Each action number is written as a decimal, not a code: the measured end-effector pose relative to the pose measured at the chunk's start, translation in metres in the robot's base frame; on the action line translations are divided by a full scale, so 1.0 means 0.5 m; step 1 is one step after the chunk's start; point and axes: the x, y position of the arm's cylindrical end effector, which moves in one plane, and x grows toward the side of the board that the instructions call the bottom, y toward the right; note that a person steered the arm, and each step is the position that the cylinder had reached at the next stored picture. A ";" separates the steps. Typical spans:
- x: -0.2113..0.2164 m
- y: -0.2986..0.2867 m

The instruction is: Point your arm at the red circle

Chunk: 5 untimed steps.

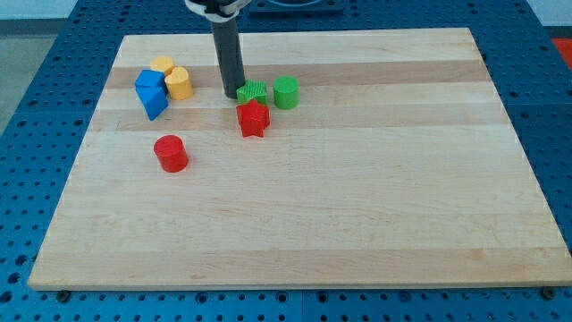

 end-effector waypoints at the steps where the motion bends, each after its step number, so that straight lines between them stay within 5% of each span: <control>1: 0.043 -0.023; 5: 0.153 -0.240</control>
